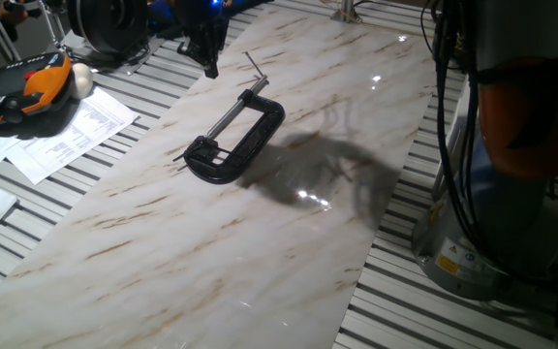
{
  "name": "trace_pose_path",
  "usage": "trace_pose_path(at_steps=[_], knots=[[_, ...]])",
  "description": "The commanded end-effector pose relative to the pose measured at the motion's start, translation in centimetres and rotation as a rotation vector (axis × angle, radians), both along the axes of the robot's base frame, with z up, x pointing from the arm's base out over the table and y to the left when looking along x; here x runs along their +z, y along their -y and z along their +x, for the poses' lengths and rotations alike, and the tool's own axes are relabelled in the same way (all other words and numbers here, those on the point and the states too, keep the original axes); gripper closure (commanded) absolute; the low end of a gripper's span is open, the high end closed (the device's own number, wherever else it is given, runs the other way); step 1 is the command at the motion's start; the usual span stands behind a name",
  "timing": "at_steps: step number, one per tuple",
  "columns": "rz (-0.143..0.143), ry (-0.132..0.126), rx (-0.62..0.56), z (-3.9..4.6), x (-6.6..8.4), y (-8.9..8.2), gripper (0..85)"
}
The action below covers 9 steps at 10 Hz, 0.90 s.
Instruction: Turn the hands of a clock
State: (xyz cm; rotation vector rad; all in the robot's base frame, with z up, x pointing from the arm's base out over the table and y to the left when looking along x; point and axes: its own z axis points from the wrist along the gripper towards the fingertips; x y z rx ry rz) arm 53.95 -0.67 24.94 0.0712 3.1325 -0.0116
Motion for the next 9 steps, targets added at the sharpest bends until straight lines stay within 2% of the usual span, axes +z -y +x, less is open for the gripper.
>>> trace_pose_path(at_steps=[1, 5, 9], knots=[[0.0, -0.002, -0.002, 0.0, 0.02, 0.01, 85.0], [-0.015, -0.009, -0.006, -0.05, 0.14, 0.07, 85.0], [-0.012, -0.014, -0.005, 0.01, 0.19, 0.1, 85.0]])
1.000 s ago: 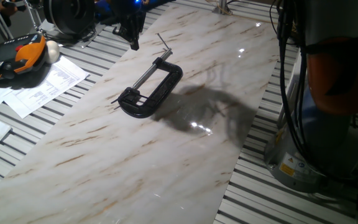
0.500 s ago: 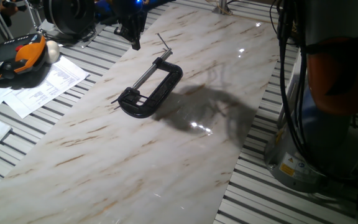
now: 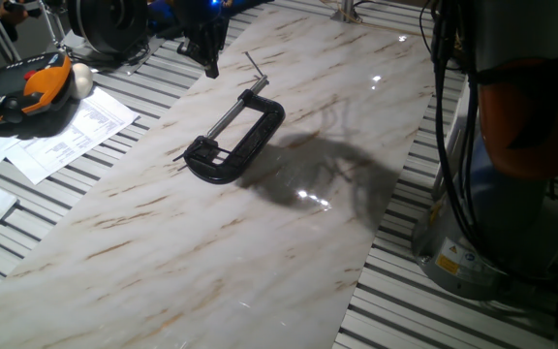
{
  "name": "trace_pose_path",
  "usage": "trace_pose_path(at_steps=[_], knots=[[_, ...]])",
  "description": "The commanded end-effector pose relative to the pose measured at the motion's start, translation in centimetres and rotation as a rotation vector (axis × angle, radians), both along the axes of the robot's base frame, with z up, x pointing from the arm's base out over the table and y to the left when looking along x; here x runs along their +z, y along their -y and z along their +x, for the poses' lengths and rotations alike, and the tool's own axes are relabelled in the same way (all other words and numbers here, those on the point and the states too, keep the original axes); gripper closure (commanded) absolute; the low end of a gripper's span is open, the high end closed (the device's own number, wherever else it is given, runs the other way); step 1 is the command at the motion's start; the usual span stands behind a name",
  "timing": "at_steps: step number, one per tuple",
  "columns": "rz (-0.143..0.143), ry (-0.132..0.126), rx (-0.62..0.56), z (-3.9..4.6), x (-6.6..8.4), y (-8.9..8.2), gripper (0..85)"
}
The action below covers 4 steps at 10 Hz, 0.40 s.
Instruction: Turn the hands of a clock
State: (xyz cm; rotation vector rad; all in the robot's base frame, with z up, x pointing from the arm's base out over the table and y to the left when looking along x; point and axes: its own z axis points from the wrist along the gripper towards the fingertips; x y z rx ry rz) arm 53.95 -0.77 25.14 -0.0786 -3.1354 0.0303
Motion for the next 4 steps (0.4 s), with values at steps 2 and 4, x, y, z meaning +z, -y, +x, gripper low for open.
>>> trace_pose_path(at_steps=[2, 4], knots=[[-0.001, 0.0, -0.002, 0.05, -0.01, -0.05, 85.0], [-0.001, 0.001, -0.002, 0.05, -0.02, -0.06, 85.0]])
